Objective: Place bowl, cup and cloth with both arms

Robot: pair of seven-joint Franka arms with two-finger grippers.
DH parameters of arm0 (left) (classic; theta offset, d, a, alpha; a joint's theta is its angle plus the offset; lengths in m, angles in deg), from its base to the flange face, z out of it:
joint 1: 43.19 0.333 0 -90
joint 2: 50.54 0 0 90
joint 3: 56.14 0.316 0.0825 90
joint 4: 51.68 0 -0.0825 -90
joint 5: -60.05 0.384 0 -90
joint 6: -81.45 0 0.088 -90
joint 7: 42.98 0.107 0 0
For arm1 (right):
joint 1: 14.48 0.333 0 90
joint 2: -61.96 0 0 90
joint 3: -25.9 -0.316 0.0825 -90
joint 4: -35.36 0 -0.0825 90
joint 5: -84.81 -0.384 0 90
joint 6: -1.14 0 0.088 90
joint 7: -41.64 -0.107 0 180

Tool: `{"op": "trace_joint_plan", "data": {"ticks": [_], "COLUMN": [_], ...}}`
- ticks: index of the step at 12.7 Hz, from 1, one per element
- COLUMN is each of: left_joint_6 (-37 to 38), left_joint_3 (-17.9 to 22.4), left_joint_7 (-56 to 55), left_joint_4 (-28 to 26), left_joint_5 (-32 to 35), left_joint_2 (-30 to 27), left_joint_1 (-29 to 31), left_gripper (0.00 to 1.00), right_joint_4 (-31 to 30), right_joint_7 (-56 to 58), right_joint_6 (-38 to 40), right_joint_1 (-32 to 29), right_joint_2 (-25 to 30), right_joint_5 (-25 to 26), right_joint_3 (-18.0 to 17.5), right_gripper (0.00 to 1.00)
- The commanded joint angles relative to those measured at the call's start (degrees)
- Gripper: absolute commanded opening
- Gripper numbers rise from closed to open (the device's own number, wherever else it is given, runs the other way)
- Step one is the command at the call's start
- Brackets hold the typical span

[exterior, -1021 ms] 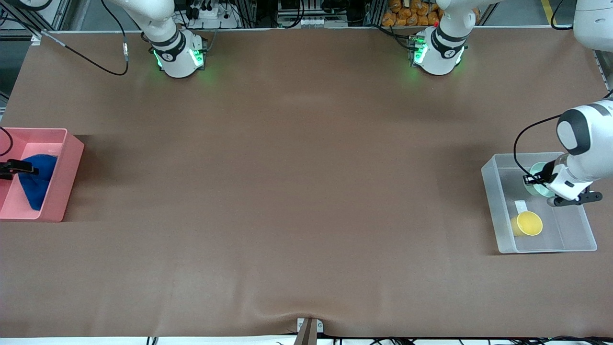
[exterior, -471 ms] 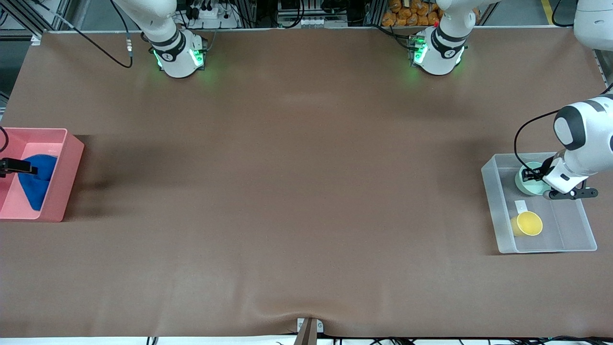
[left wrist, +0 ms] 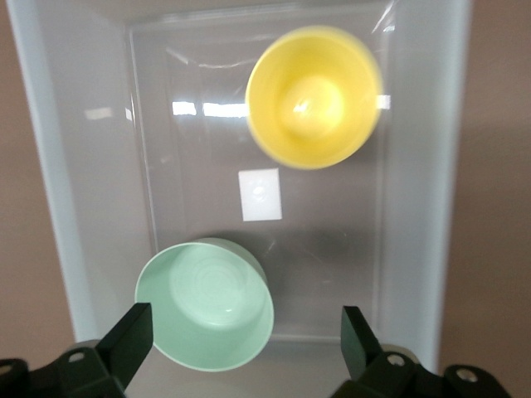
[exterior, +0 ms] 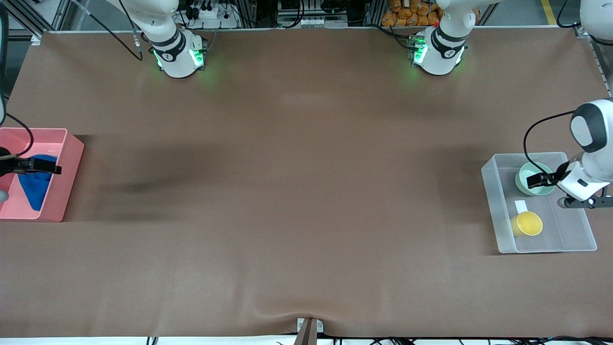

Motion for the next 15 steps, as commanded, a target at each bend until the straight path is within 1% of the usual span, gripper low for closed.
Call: {"op": "trace_joint_plan", "data": {"ticks": [1, 2, 3, 4, 6, 7, 9, 11, 13, 15], "left_joint_6": [7.0, 8.6, 9.5, 10.1, 12.3, 13.1, 14.8, 15.3, 17.2, 18.6], "left_joint_3": [0.1, 0.4, 0.5, 1.6, 5.3, 5.9, 5.8, 5.9, 5.6, 5.5], "left_joint_7": [-1.0, -2.8, -5.5, -8.3, -10.8, -11.0, -11.2, -13.0, -12.6, -12.0], "left_joint_4": [6.5, 7.5, 8.8, 8.9, 9.0, 9.0, 9.0, 8.9, 8.9, 9.3], "left_joint_5": [-3.8, -4.9, -5.0, -5.0, -5.0, -5.1, -5.5, -6.8, -6.7, -6.4], "left_joint_2": [-0.4, -0.7, -1.2, -1.7, -3.0, -4.4, -7.1, -9.7, -12.5, -15.0], "left_joint_1": [-3.5, -5.2, -7.2, -10.1, -16.0, -17.3, -18.2, -19.1, -19.0, -18.5], "left_gripper": [1.00, 1.00, 1.00, 1.00, 1.00, 1.00, 1.00, 1.00, 1.00, 1.00], "right_joint_4": [-1.8, -2.3, -2.5, -2.5, -3.2, -4.1, -4.8, -4.7, -4.7, -4.6], "right_joint_7": [-4.6, -5.3, -5.3, -5.3, -9.6, -11.7, -11.8, -11.0, -6.8, -5.2], "right_joint_6": [2.6, 3.5, 4.0, 4.7, 7.0, 7.6, 8.0, 8.5, 8.8, 8.7], "right_joint_1": [2.1, 2.5, 2.4, 2.6, 4.2, 5.7, 7.9, 10.7, 10.8, 10.8], "right_joint_2": [5.9, 7.7, 8.9, 10.0, 12.6, 14.4, 16.8, 17.9, 18.9, 19.0], "right_joint_5": [-3.7, -4.3, -6.5, -7.8, -7.9, -7.8, -7.3, -6.7, -4.1, -3.8], "right_joint_3": [0.0, 0.0, 0.0, 0.2, 0.2, 0.6, 1.9, 5.1, 5.0, 4.8], "right_gripper": [1.00, 1.00, 1.00, 1.00, 1.00, 1.00, 1.00, 1.00, 1.00, 1.00]}}
